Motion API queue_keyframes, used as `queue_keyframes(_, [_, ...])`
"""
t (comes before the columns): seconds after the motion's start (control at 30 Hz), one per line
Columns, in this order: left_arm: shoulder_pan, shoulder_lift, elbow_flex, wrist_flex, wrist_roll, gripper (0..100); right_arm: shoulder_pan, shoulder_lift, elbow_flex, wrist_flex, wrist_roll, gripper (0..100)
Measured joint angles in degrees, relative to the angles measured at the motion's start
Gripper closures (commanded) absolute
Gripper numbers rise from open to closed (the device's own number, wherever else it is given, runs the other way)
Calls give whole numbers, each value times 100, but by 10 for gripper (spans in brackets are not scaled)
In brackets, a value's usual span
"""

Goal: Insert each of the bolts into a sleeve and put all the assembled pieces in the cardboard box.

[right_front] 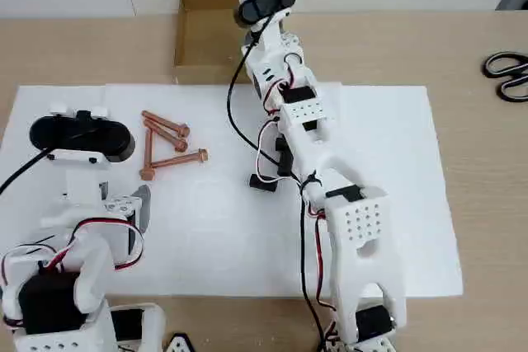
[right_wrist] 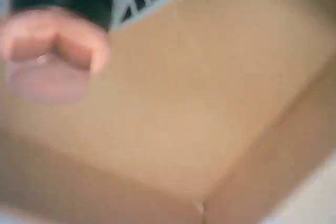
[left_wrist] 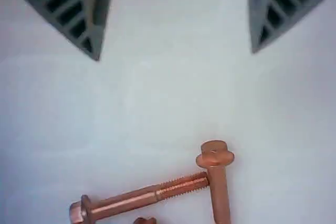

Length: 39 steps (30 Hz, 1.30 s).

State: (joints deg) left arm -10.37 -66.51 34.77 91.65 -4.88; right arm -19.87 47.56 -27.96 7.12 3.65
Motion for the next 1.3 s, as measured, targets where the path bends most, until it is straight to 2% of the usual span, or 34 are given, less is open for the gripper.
queue_keyframes(0.2, [0, 0, 0, 0, 0, 826, -18, 448, -290, 0, 0, 980])
queue_keyframes(0.37, [0, 0, 0, 0, 0, 826, -9, 571, -308, 0, 0, 823])
queue_keyframes(0.43, [0, 0, 0, 0, 0, 826, -9, 571, -308, 0, 0, 790])
queue_keyframes(0.77, [0, -9, 0, 0, 0, 825, 9, 545, -756, 62, 457, 790])
queue_keyframes(1.0, [0, 0, 0, 0, 0, 825, 229, -141, -1301, 1582, 466, 790])
queue_keyframes(1.3, [0, 0, 0, -18, 0, 825, 290, -1591, -1327, 4519, 466, 790])
